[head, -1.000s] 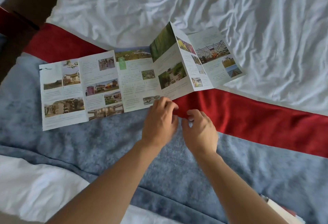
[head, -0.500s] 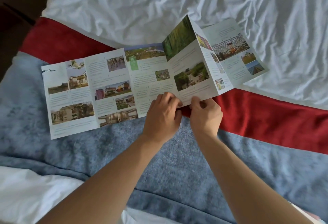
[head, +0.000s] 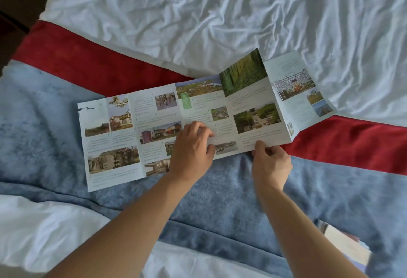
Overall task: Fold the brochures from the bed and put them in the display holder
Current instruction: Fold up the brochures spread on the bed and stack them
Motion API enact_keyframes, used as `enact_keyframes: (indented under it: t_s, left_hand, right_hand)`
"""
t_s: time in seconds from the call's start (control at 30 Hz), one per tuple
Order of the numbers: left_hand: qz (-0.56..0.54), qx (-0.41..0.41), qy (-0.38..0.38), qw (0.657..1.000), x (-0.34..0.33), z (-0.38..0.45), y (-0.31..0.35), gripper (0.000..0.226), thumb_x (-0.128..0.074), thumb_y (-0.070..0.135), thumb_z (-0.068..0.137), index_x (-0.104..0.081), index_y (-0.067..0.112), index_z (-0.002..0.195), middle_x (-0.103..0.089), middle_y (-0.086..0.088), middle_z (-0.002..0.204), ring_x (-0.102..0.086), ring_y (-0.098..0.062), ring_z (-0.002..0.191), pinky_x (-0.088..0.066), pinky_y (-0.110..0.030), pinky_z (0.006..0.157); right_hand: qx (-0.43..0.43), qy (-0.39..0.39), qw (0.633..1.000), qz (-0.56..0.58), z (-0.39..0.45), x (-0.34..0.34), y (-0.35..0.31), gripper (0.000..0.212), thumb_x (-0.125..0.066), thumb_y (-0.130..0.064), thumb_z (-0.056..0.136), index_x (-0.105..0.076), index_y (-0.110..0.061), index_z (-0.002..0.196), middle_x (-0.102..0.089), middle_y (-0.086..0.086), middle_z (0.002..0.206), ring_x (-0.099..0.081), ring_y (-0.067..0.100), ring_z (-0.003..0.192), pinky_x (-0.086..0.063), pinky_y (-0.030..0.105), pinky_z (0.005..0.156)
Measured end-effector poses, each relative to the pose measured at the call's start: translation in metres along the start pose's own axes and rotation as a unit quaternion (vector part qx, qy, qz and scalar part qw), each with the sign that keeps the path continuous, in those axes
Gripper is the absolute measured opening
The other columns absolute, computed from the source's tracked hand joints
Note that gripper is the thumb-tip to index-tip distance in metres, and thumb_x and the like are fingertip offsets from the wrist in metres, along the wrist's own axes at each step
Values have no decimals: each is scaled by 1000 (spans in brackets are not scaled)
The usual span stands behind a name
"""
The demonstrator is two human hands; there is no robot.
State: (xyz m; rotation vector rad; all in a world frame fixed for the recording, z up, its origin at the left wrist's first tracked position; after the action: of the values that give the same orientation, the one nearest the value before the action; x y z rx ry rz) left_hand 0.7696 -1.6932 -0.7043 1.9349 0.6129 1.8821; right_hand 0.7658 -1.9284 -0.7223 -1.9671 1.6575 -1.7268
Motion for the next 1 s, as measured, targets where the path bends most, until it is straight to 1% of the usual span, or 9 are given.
enact_keyframes:
  t_s: [0.23,0.3,0.37,0.47,0.53,0.6,0.77,0.93,1.0]
  left_hand:
    - [8,-23,-20,1000,-37,-31,51,21,-71,17,83,-63,12,101,-54,-3,109,-54,-23,102,-46,-37,88]
    - [8,-24,-22,999,-46,-41,64,19,-70,18,83,-62,13,100,-54,-2,108,-53,-22,99,-46,-36,84]
    - [7,-23,-25,999,-53,-52,75,19,-70,17,82,-61,13,98,-53,-2,108,-53,-22,98,-46,-37,82]
    - [6,-17,-32,999,-58,-63,86,22,-71,20,82,-62,14,101,-53,-1,110,-52,-22,101,-45,-35,85]
    - [4,-7,-30,1000,-57,-66,88,25,-71,21,83,-61,14,105,-54,-2,113,-52,-23,106,-45,-36,88]
    - [6,10,-26,1000,-53,-67,85,31,-72,21,82,-60,11,109,-54,-5,117,-52,-25,112,-45,-40,93]
    - [42,89,-42,994,-42,-63,59,50,-72,29,84,-55,5,125,-47,-14,135,-40,-33,132,-33,-48,110]
    - [55,162,-75,982,-37,-61,27,60,-65,39,88,-44,10,137,-28,-13,153,-22,-31,143,-29,-50,114]
    - [43,163,-74,983,-34,-61,22,61,-64,38,89,-41,10,138,-27,-13,154,-22,-30,144,-31,-49,113]
  right_hand:
    - [-26,16,1000,6,-2,56,62,20,-63,-38,86,-67,-26,70,-68,-12,70,-62,7,67,-43,21,53]
    - [-17,26,999,11,-3,72,76,13,-67,-40,85,-70,-28,81,-68,-14,75,-60,1,69,-44,19,58]
    - [-20,50,998,22,-2,91,88,27,-70,-42,84,-66,-26,105,-66,-12,93,-59,-2,77,-42,17,64]
    - [-7,52,998,17,3,110,97,64,-70,-44,83,-44,-24,139,-49,-4,134,-55,13,114,-43,31,91]
    - [34,45,998,-21,4,117,89,77,-68,-48,83,-32,-25,147,-38,-2,148,-40,19,133,-39,41,103]
    - [102,40,993,-44,2,118,69,78,-68,-49,84,-31,-23,149,-36,1,153,-33,21,139,-33,45,111]
    - [201,13,976,-84,-5,100,19,63,-71,-41,86,-47,-20,140,-39,3,153,-35,23,139,-31,46,111]
    - [179,11,980,-82,2,88,-3,42,-67,-28,87,-59,-19,128,-63,1,123,-56,23,110,-42,49,102]
    - [176,12,981,-76,4,85,-9,27,-60,-22,89,-66,-19,116,-69,-1,111,-59,20,96,-48,44,91]
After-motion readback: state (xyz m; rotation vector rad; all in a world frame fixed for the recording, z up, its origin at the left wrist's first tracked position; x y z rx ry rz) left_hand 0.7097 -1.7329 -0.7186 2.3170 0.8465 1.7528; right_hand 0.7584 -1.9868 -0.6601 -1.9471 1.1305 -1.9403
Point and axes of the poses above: each hand's wrist, its own z-axis towards the middle knuckle, its own x-axis out of the back of the hand, y = z × x, the point moved 10 cm from there along z, towards the middle knuckle
